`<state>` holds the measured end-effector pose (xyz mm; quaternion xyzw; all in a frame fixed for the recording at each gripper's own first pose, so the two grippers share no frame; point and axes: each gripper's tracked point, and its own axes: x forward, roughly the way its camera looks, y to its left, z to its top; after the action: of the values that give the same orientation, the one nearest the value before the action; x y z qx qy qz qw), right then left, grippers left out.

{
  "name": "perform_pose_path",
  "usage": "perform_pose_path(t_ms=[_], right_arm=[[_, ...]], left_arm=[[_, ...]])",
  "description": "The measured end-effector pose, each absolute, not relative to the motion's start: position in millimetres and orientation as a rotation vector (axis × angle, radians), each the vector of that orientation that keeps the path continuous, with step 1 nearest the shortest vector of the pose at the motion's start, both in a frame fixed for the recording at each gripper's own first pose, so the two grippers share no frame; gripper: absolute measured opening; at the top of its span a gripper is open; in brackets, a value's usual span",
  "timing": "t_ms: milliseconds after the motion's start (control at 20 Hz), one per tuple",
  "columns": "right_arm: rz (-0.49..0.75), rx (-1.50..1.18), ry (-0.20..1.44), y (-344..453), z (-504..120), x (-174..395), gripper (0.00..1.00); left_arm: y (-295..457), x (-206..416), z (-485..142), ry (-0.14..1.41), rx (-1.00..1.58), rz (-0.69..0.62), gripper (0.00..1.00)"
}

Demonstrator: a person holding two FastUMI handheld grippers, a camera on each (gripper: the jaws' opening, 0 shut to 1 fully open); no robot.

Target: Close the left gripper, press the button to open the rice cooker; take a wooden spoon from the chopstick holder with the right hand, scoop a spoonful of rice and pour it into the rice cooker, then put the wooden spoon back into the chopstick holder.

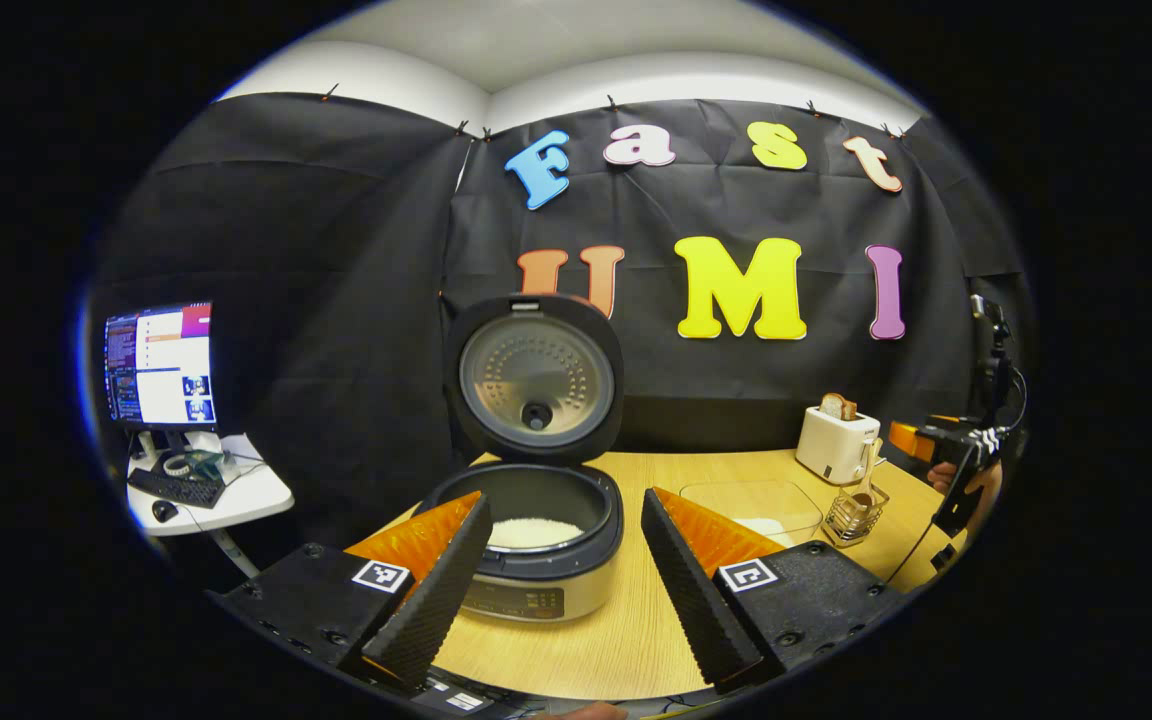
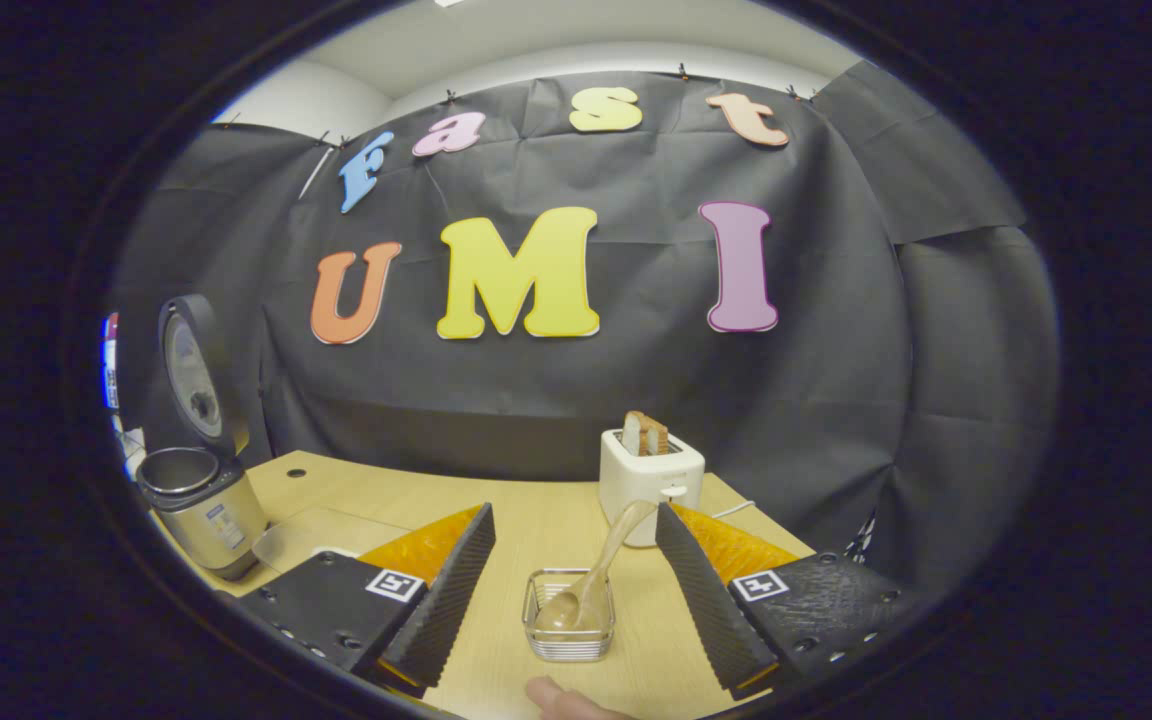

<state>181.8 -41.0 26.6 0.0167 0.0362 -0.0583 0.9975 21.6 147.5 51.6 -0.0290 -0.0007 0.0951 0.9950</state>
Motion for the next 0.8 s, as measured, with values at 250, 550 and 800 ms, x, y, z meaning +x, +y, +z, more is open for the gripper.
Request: perform_pose_path(t_ms=[250, 550, 800], right_arm=[[-0.072, 0.085, 0.112, -47, 2, 145, 0.96], [-0.033, 0.062, 0.089, -46, -2, 117, 0.95], [0.023, 0.036, 0.078, -32, -7, 104, 0.95]], left_arm=[[153, 46, 116, -0.06, -0.022, 0.165, 0.96], [174, 95, 178, -0.112, -0.058, 0.138, 0.96], [199, 156, 215, -0.145, -0.069, 0.143, 0.96]])
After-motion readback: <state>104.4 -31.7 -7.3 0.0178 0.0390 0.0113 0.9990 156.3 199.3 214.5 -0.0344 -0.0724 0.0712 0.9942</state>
